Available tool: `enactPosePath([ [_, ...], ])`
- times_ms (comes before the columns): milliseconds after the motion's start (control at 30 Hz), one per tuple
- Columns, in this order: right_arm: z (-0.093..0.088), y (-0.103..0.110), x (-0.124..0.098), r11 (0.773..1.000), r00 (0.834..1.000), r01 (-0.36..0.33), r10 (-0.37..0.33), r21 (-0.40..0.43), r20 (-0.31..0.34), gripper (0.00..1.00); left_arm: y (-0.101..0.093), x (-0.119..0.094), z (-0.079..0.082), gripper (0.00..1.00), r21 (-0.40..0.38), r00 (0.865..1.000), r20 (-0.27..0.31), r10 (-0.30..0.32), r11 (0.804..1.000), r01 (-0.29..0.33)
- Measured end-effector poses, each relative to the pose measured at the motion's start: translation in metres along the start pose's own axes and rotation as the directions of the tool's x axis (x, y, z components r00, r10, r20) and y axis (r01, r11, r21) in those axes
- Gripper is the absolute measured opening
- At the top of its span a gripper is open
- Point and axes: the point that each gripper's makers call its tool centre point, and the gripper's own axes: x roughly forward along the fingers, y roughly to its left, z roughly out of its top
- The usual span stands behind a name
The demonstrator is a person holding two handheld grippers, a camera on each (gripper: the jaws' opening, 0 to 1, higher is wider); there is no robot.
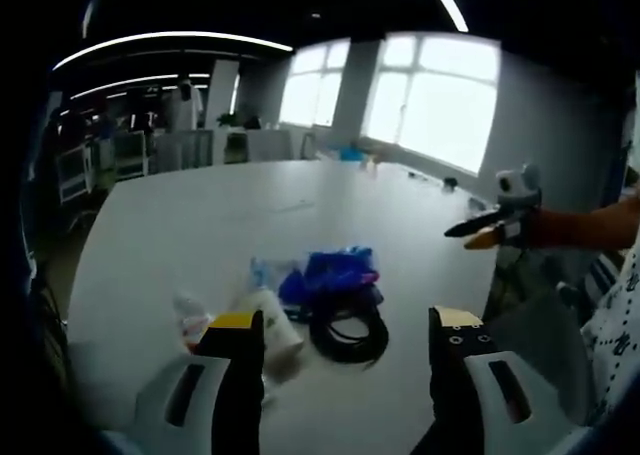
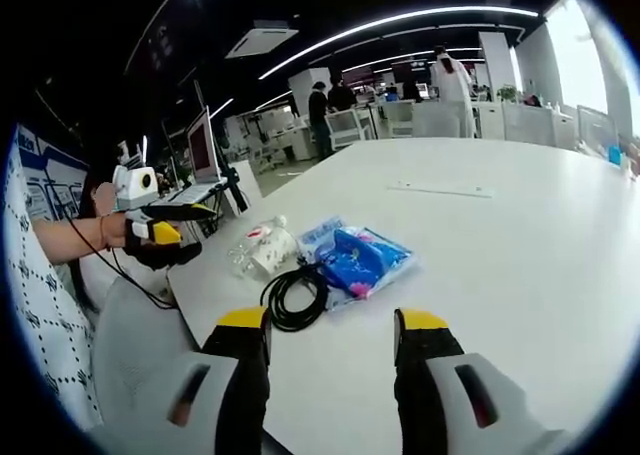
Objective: Arrange the tabletop items into an orderly group along one side of the table until the central work area is clear of visible clutter.
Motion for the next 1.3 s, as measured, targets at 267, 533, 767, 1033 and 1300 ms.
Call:
enactPosePath([
  [267,0.000,-0.002,0.004,1.000,1.000,0.002,-0.002,0.006,-0.001,0.47,0.000,0.008,0.000,0.64,0.001,1.000,-0.005,-0.013,1.000,0.013],
  [533,0.001,-0.005,0.007,1.000,1.000,0.005,-0.005,0.009,-0.001,0.46,0.000,0.016,0.002,0.63,0.004,1.000,-0.009,-0.021,1.000,0.021],
  [767,0.003,-0.008,0.010,1.000,1.000,0.013,-0.013,0.011,0.001,0.45,0.002,0.024,0.003,0.63,0.001,1.000,-0.009,-0.029,1.000,0.029],
  [1033,0.004,-0.012,0.013,1.000,1.000,0.022,-0.022,0.011,0.001,0.43,0.004,0.033,0.005,0.63,0.003,0.999,-0.011,-0.039,0.999,0.039],
  [1300,0.006,-0.016,0.018,1.000,1.000,0.027,-0.027,0.016,0.002,0.42,0.006,0.042,0.009,0.62,0.013,0.999,-0.014,-0.046,0.999,0.046],
])
